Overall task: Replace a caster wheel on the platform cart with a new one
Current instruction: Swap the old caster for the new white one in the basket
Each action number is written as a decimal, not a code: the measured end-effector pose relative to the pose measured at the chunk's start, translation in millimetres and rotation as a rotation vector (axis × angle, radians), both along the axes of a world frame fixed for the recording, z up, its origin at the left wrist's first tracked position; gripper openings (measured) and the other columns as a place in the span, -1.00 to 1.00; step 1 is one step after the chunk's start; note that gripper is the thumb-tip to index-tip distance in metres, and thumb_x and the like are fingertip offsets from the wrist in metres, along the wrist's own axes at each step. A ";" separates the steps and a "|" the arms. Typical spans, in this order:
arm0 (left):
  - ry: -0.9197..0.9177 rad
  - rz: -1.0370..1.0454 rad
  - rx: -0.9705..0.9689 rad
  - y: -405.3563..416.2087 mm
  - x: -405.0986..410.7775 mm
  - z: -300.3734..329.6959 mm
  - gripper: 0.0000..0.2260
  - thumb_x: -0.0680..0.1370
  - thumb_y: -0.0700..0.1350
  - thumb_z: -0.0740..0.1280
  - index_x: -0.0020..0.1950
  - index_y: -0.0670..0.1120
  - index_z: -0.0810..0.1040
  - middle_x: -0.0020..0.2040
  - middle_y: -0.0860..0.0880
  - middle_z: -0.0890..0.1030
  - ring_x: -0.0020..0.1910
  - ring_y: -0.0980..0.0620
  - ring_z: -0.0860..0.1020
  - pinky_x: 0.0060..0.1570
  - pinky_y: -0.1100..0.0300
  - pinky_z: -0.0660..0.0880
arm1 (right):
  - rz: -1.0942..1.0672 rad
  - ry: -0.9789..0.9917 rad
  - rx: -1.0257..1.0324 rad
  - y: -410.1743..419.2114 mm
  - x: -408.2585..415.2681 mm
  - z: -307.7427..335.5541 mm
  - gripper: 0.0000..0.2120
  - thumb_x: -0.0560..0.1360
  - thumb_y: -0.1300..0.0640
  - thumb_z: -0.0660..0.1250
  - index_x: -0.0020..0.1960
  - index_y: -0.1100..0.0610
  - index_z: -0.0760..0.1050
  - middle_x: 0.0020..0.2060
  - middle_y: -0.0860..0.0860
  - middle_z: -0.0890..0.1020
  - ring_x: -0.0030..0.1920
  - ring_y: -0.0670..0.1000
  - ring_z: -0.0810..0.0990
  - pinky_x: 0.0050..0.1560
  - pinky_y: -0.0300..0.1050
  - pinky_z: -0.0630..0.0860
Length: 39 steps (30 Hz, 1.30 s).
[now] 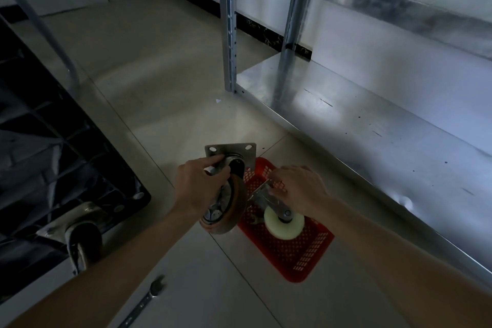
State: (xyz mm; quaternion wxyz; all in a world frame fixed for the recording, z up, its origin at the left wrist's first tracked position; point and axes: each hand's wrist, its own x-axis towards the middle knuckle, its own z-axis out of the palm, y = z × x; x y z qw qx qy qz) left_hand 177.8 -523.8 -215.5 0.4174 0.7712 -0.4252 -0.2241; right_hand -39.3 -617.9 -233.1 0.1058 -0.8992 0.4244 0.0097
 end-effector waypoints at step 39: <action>-0.037 0.033 0.033 7.6 -12.6 5.0 -0.69 0.49 -0.02 0.50 0.23 0.06 0.67 -0.14 -0.01 0.70 -0.36 0.04 0.62 -0.24 0.05 0.64 | -0.150 -0.211 0.053 21.7 -10.0 20.1 -0.50 0.53 -0.08 0.38 0.44 -0.06 0.41 0.07 0.01 0.68 0.04 0.05 0.63 0.02 -0.11 0.45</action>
